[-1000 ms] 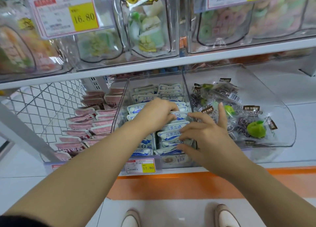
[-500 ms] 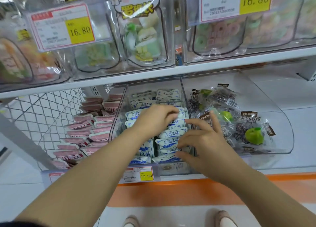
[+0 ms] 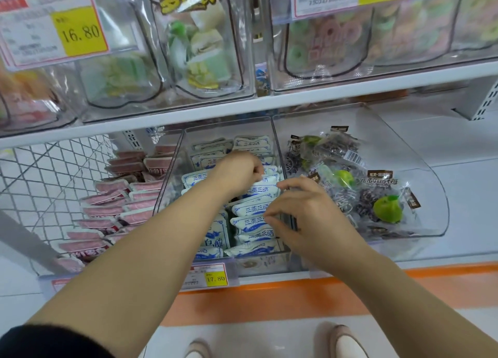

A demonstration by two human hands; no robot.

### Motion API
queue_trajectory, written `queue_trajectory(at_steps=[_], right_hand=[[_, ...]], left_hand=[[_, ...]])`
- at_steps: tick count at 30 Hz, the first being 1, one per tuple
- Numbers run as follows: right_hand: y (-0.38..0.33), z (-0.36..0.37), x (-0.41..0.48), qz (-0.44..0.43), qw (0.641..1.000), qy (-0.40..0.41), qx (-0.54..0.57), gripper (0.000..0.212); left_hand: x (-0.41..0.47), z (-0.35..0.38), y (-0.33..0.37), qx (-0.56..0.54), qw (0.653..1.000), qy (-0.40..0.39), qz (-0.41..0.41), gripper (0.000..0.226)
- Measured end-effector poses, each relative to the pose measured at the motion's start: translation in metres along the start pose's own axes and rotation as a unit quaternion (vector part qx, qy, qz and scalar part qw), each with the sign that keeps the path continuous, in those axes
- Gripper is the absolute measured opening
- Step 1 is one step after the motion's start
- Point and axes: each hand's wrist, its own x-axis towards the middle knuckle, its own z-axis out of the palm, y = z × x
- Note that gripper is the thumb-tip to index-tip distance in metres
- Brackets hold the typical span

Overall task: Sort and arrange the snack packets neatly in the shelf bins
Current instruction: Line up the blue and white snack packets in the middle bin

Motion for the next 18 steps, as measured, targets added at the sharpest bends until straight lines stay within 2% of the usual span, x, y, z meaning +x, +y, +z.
queue_trajectory(at_steps=[4, 7, 9, 14, 18], right_hand=[[0.000, -0.001, 0.000, -0.004, 1.000, -0.003, 0.002, 0.018], [0.000, -0.001, 0.001, 0.000, 1.000, -0.011, 0.004, 0.018], [0.000, -0.001, 0.001, 0.006, 1.000, -0.015, 0.008, 0.015], [-0.001, -0.002, 0.000, 0.006, 1.000, -0.026, 0.016, 0.017], [0.000, -0.002, 0.001, 0.007, 0.999, -0.030, 0.013, 0.016]], left_hand=[[-0.010, -0.004, -0.010, -0.075, 0.996, -0.030, 0.032, 0.017], [-0.012, -0.014, -0.014, -0.125, 0.992, 0.025, 0.010, 0.021], [-0.007, -0.019, -0.016, -0.102, 0.994, 0.041, -0.013, 0.021], [0.010, -0.023, -0.008, 0.025, 0.998, -0.062, -0.005, 0.020], [0.017, -0.016, 0.003, 0.046, 0.998, -0.051, 0.018, 0.018]])
